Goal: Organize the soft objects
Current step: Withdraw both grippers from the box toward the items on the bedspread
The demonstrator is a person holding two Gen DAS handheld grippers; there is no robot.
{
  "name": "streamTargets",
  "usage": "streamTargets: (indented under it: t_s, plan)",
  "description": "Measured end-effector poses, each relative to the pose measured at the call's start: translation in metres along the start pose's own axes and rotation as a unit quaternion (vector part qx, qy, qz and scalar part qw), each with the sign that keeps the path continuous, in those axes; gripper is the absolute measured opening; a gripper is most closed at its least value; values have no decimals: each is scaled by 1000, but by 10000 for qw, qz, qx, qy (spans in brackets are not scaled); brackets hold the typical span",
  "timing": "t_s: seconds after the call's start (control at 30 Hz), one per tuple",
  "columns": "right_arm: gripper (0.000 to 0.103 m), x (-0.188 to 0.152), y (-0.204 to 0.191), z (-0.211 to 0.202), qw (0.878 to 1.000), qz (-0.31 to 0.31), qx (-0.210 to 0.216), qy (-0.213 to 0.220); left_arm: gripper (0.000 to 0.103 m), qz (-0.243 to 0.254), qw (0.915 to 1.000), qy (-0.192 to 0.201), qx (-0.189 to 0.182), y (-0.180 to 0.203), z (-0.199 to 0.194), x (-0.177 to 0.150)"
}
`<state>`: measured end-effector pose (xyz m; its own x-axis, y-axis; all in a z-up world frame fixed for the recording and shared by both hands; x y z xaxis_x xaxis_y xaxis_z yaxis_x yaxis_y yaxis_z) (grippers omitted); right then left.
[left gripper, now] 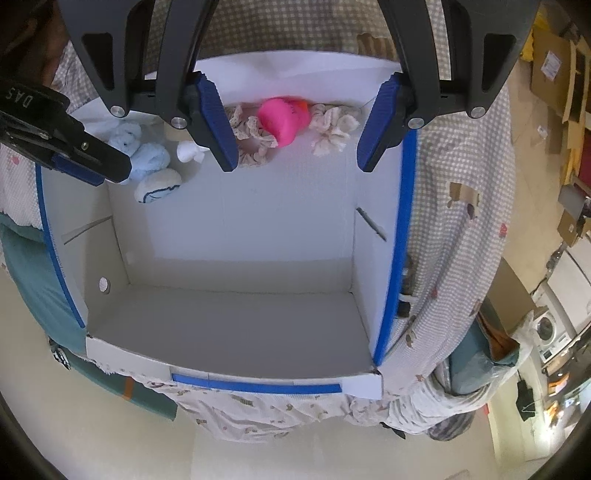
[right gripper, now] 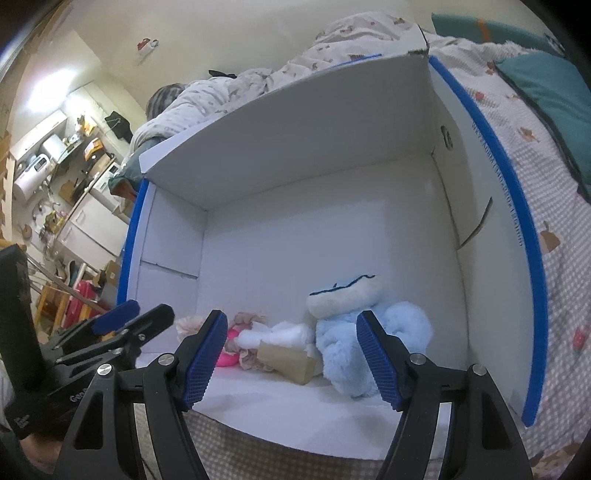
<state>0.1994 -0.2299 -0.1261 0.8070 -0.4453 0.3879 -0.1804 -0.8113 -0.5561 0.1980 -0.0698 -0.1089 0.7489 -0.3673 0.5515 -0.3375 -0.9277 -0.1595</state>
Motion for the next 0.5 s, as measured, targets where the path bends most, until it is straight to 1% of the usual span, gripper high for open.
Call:
streamTargets:
  t_s: [0.3, 0.5]
  plan:
    - [76, -9, -7, -23, 9992, -268, -79, 302, 64, -103, 9994, 247, 209, -17, -36, -9]
    - [76, -18, -14, -40, 9978, -499, -100, 415, 64, -156, 9992, 198, 309, -22, -48, -26]
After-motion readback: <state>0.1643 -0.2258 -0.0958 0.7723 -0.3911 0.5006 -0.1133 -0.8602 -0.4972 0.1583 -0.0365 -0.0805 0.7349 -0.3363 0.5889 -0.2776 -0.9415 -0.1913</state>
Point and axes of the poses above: each gripper's, at about its wrist camera, not at the fingertips, and z roughly the way its jaws point, y to its right, x to its top, the point moved 9 cm from there along z, roughly the way its jaws point, and after that the axes turned 15 degrees about z, right-handed, at the moved point
